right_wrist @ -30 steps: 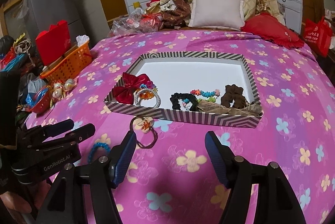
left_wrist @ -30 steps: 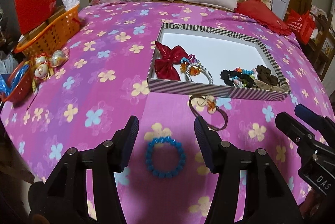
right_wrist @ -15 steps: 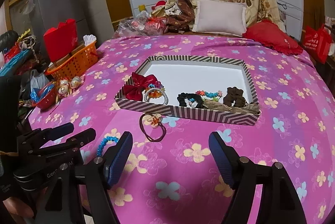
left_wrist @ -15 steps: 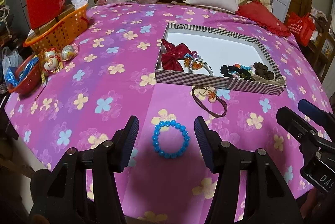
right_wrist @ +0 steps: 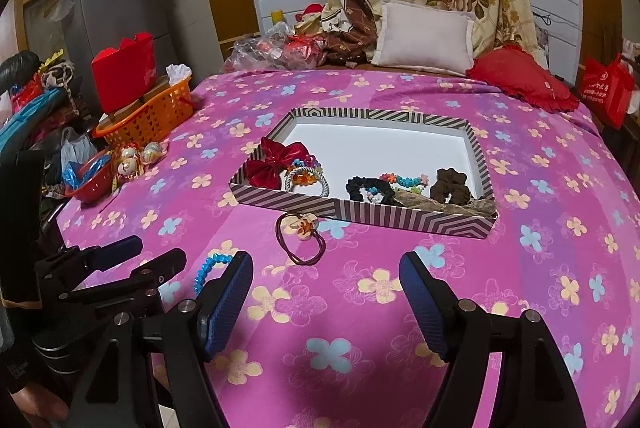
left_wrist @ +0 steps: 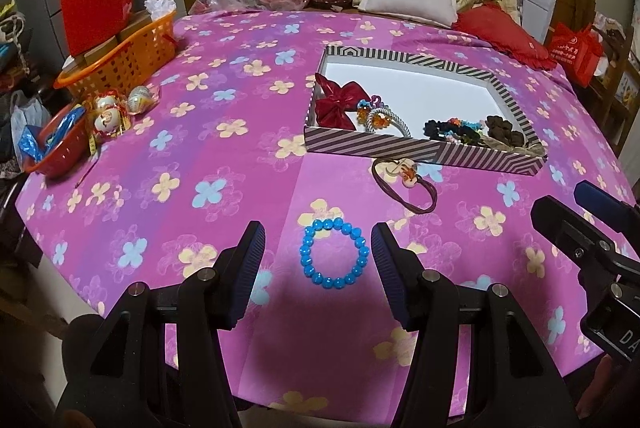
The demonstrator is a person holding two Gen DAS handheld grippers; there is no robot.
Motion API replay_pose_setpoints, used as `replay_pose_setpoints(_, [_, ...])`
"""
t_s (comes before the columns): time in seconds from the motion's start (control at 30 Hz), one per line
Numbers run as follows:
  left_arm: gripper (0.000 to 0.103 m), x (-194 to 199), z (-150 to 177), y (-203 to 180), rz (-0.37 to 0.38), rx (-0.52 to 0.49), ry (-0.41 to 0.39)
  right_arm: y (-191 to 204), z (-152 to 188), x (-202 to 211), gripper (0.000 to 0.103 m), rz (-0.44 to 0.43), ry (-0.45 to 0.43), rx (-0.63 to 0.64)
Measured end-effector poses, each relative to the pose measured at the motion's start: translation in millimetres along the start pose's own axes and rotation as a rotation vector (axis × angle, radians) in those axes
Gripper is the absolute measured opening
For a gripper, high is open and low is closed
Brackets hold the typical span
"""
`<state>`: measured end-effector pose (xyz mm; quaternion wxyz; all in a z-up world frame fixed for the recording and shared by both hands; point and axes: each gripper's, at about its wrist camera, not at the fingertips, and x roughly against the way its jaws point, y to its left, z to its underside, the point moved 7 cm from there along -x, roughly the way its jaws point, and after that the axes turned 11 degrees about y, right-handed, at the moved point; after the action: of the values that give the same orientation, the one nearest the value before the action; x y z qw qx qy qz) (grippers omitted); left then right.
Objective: Organize jewelry
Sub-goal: 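Move left tool to the blue bead bracelet while right approaches the brown charm hair tie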
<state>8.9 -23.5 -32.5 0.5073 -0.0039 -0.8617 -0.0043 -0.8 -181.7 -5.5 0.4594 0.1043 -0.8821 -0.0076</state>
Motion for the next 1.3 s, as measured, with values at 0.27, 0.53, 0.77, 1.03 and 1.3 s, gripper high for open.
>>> replay_pose_setpoints(0.27, [0.055,-9,4,7,-0.009,0.009,0.020,1,3,-8,0.075,-0.001,0.020,0.004])
replay_pose_setpoints(0.53, [0.055,-21,6,13,-0.015,0.020,0.045,2,5,-25,0.075,-0.010,0.056,0.008])
replay_pose_setpoints(0.77, [0.055,-33,8,19,-0.019,0.030,0.072,0,7,-37,0.075,-0.018,0.081,0.002])
replay_pose_setpoints(1.03, [0.055,-44,11,23,-0.024,0.038,0.096,2,11,-49,0.075,-0.025,0.108,0.003])
replay_pose_setpoints(1.3, [0.055,-42,12,27,0.001,0.043,0.105,-2,12,-55,0.075,-0.023,0.118,-0.003])
